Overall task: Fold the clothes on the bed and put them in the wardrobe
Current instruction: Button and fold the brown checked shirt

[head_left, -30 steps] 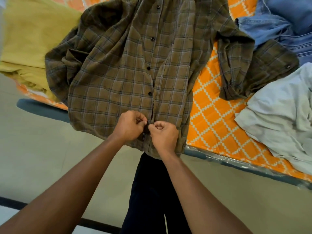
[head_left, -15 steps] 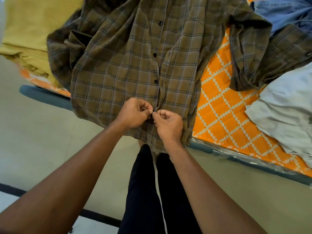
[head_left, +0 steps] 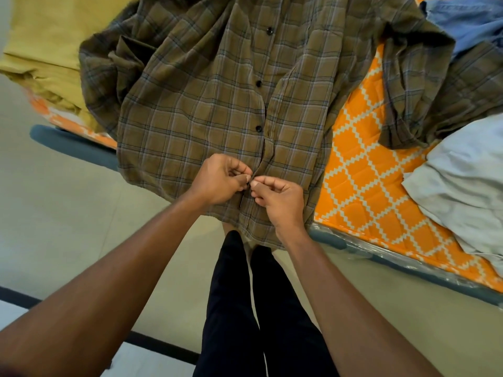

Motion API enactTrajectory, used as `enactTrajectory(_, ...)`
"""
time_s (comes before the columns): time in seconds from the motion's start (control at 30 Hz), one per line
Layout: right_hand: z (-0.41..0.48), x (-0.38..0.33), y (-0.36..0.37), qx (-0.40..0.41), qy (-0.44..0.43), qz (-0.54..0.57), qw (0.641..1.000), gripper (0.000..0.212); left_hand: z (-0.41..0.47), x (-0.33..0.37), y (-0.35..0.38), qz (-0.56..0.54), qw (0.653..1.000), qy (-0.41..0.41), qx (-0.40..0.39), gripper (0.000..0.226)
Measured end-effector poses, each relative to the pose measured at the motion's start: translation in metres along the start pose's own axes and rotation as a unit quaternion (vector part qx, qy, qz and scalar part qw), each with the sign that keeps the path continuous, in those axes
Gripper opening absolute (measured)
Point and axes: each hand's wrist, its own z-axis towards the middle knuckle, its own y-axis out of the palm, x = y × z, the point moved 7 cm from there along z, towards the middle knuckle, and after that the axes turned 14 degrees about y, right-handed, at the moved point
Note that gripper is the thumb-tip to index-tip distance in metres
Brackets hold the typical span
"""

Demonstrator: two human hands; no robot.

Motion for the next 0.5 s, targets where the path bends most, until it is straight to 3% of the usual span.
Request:
enactTrajectory(0.23,0.002,-0.004,0.003,0.034,-0.007,-0.024,0.999,0.007,-0.011,0.004,0.0,0.036,0.998,0.028,0.033,0.018)
enactTrajectory(0.5,0.004,-0.008,0.004,0.03,-0.008,-0.087,0.996,0.012,-0.022,0.018,0.007,0.108,0.982,0.032,0.151,0.012)
